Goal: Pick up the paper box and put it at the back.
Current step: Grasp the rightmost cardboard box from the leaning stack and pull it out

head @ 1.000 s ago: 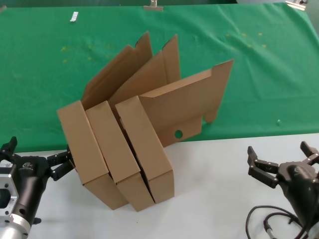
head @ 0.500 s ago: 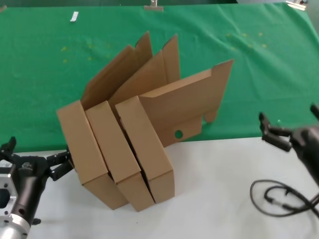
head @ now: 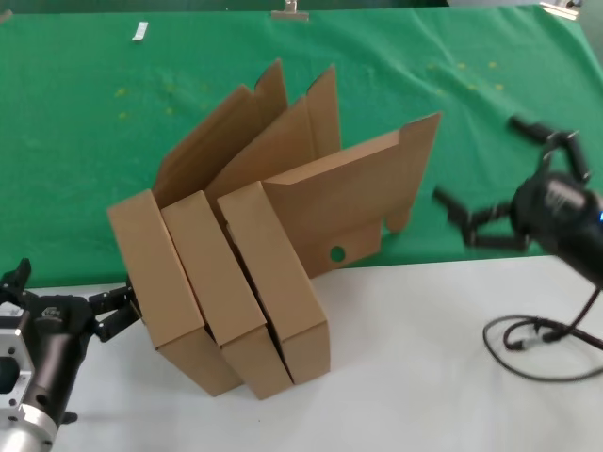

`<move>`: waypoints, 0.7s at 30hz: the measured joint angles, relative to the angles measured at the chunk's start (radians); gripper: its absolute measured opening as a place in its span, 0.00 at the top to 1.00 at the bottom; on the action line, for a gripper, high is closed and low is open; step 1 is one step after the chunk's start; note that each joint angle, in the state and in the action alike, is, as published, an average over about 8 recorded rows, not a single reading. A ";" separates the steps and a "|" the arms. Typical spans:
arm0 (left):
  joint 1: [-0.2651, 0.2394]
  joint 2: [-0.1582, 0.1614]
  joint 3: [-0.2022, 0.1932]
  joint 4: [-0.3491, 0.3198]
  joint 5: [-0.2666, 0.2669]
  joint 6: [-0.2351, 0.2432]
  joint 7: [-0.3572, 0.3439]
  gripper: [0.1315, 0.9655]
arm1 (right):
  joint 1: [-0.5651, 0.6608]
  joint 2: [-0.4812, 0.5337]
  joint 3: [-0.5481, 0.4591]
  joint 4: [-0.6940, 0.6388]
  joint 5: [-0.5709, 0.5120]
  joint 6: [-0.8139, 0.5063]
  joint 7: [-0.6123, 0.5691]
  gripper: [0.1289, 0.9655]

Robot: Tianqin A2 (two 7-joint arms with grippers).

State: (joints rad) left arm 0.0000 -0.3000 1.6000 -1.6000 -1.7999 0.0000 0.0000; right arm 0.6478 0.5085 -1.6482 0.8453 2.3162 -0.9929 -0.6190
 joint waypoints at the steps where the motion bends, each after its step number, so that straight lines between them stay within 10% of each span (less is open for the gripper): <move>1: 0.000 0.000 0.000 0.000 0.000 0.000 0.000 0.00 | 0.022 0.024 -0.044 -0.026 0.004 -0.045 0.016 0.00; 11: 0.000 0.000 0.000 0.000 0.000 0.000 0.000 0.00 | 0.202 0.142 -0.381 -0.288 -0.110 -0.463 0.079 0.00; 21: 0.000 0.000 0.000 0.000 0.000 0.000 0.000 0.00 | 0.317 0.076 -0.632 -0.461 -0.128 -0.569 -0.050 0.00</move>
State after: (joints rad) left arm 0.0000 -0.3000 1.6000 -1.6000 -1.7999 0.0000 -0.0001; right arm 0.9650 0.5847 -2.2802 0.3840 2.1881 -1.5620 -0.6687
